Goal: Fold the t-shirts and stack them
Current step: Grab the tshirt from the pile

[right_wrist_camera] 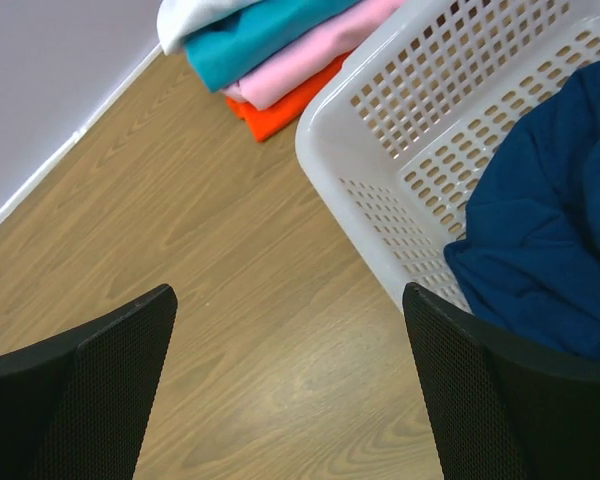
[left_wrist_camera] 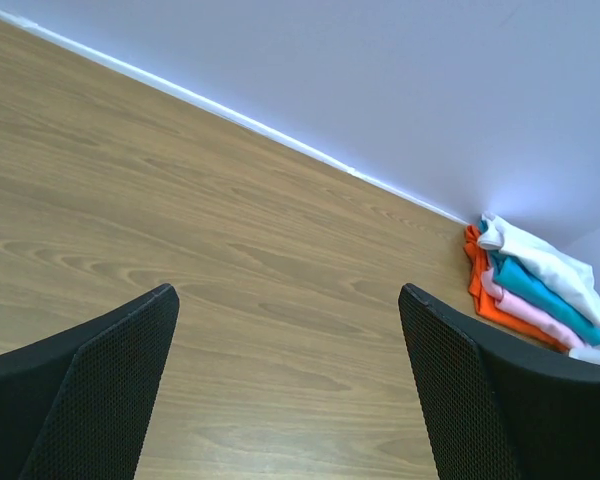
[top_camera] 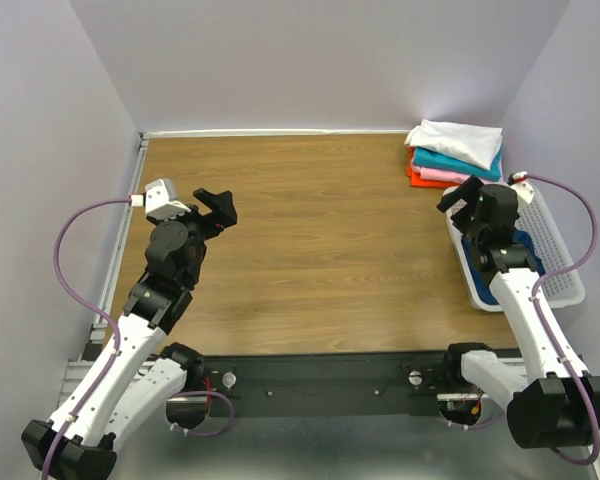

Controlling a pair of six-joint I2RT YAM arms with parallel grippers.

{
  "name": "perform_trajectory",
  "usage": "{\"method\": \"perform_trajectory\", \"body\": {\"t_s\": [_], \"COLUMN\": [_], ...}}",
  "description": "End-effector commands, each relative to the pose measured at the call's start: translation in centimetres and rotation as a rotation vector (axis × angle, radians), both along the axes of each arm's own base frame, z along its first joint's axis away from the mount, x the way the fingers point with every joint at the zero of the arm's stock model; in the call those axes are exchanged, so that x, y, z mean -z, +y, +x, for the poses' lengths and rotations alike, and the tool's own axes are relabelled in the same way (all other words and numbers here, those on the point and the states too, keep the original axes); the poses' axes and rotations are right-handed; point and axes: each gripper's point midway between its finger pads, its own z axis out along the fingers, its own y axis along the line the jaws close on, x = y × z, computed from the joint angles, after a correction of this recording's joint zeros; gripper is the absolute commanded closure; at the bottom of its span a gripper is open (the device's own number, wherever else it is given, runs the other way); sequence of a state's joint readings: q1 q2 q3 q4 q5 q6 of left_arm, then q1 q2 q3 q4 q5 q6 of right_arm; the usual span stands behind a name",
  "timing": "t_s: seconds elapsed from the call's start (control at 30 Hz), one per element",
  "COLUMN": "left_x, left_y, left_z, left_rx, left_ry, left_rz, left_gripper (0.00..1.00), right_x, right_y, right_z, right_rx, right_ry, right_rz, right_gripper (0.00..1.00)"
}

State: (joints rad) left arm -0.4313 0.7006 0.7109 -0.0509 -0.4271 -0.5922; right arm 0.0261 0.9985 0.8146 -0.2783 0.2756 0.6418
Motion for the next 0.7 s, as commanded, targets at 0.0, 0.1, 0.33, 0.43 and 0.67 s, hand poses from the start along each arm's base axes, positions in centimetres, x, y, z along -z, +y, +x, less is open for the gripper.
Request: {"method": "perform_trajectory", "body": {"t_s": [0.0, 0.1, 0.33, 0.43, 0.67], "left_x": [0.6, 0.9, 2.5, 2.7, 3.7], "left_y": [1.1, 1.2, 1.2, 1.3, 2.2], "left_z": [-0.2, -0.2, 0.4, 0.4, 0.0], "left_rx": [-0.057, -0.062, -0.081, -0.088, -0.127], "left_ry": [0.012, 0.027, 0.108, 0.114, 0.095], "left_rz": [-0.013, -0.005, 0.022, 0.029, 0.013], "left_gripper": [0.02, 0.02, 0.02, 0.02, 0.02], "right_x": [-2.2, -1.6, 2.0, 3.5, 9.4], "right_y": [-1.4, -2.3, -6.8, -7.4, -13.5], "right_z": [-0.7, -1.5, -1.5, -0.9, -1.9], "right_rx": [0.055, 0.082, 0.292, 0.295, 0.429], "right_ry": [-0.041, -0.03, 0.132, 0.224, 0.41], "right_rz": [-0.049, -0.091, -0.18, -0.151, -0.028], "right_gripper": [0.0, 0.0, 0.0, 0.0, 0.0]}}
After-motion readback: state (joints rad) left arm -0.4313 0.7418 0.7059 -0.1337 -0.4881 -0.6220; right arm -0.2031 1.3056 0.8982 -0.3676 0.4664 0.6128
